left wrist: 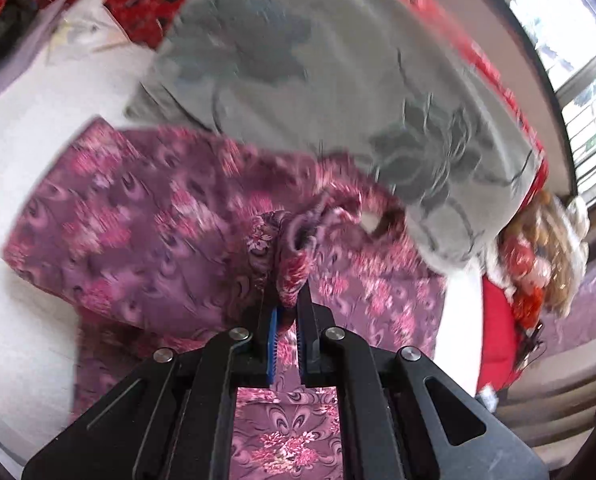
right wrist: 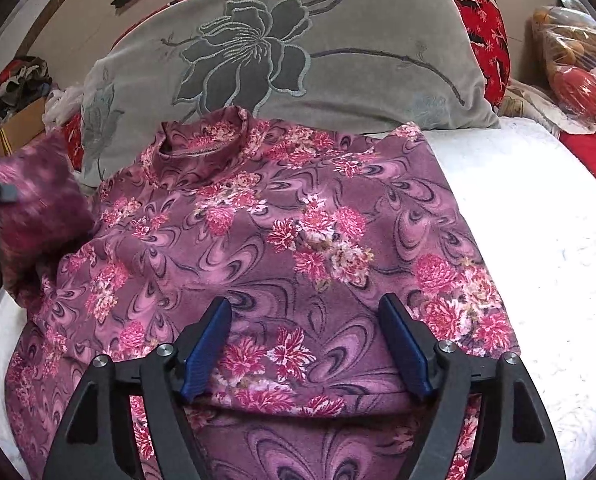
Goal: Fold small clothes
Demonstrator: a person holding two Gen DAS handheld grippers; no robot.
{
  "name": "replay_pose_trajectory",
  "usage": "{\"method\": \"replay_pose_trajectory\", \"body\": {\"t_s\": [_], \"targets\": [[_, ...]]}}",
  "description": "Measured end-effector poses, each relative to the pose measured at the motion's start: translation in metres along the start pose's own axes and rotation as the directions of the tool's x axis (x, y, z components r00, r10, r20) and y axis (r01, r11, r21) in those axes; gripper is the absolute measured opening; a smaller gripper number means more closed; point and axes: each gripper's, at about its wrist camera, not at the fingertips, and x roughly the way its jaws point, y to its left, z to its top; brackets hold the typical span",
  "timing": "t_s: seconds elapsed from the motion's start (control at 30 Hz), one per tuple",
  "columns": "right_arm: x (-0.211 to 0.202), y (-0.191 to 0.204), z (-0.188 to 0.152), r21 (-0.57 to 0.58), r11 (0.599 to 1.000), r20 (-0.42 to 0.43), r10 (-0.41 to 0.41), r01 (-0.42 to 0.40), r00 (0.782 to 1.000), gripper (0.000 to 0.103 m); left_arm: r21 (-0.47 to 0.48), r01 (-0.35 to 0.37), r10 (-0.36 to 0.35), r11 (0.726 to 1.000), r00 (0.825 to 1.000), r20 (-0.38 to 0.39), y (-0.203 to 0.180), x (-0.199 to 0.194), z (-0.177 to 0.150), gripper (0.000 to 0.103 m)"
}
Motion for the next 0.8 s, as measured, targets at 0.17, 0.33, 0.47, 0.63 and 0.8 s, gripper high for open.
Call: {"method": "replay_pose_trajectory", "body": {"t_s": [0.17, 0.33, 0.47, 0.63, 0.8], "targets": [[0.001, 0.001, 0.000, -0.005, 1.000, 0.000, 0.012, -0.012, 1.000, 0.083, 0.043, -0.065, 0.069, 0.997, 0.993, -0.095, -0.008, 0.043, -0.026, 0.006], [0.002, 0.002, -0.001, -0.013, 1.000, -0.004, 0.007, -0.007, 1.000, 0.084, 0.075, -0.074, 0.082, 0.994, 0.990, -0.117, -0.005, 0.046, -0.036, 0.013], [0.003, 0.003, 0.000, -0.013, 1.000, -0.013, 0.008, -0.008, 1.000, 0.085, -0.018, 0.041, -0.043, 0.999, 0.991, -0.125, 0.027, 0.011, -0.040, 0.038], [-0.003, 0.012, 0.019, 0.045, 0.999, -0.079, 0.008, -0.004, 0.997, 0.085, -0.112, 0.031, -0.037, 0.993, 0.998, -0.050, 0.090, -0.026, -0.045, 0.040], [-0.003, 0.043, 0.033, 0.244, 0.927, -0.072, 0.309, -0.284, 0.948, 0.085, -0.254, 0.041, -0.067, 0.966, 0.993, -0.095, 0.138, -0.013, -0.050, 0.040]]}}
